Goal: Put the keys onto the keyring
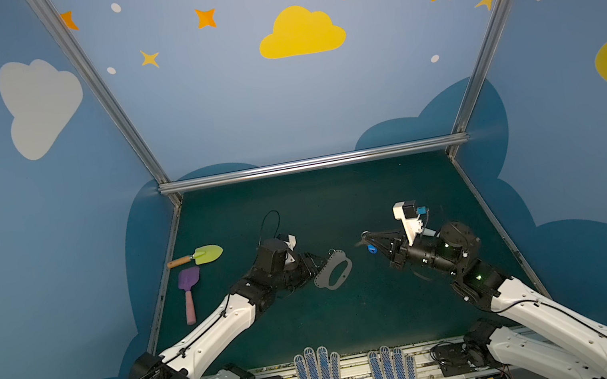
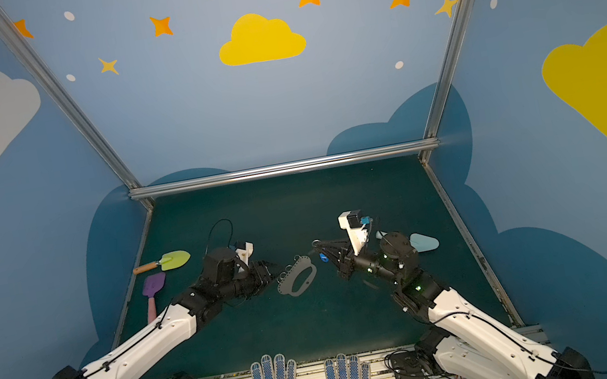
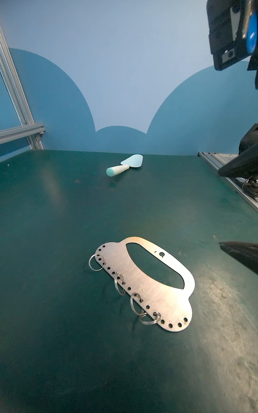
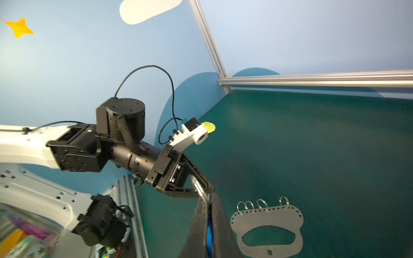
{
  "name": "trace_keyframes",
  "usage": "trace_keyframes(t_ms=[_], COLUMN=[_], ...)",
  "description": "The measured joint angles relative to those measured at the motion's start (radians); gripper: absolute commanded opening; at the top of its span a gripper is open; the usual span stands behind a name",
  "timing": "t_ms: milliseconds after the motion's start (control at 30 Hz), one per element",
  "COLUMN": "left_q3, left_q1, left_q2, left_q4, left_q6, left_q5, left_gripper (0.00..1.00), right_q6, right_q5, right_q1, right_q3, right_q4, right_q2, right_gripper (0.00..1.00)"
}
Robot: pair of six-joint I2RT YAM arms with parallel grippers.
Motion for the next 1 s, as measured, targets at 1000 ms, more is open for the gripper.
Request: trace_keyframes(t_ms=[1000], left_q3=[-0.017], left_q1=[-0.054], left_q2=[0.101], left_q4=[0.003], left_q6=[-0.058], left_q5=[-0.027], left_gripper=[0.53], right_q6=[0.045], right_q5=[-0.017], right_q1=[-0.109], right_q3=[-0.060], right_q4=[-0.121], right_q2=[-0.059], right_gripper=[0.00])
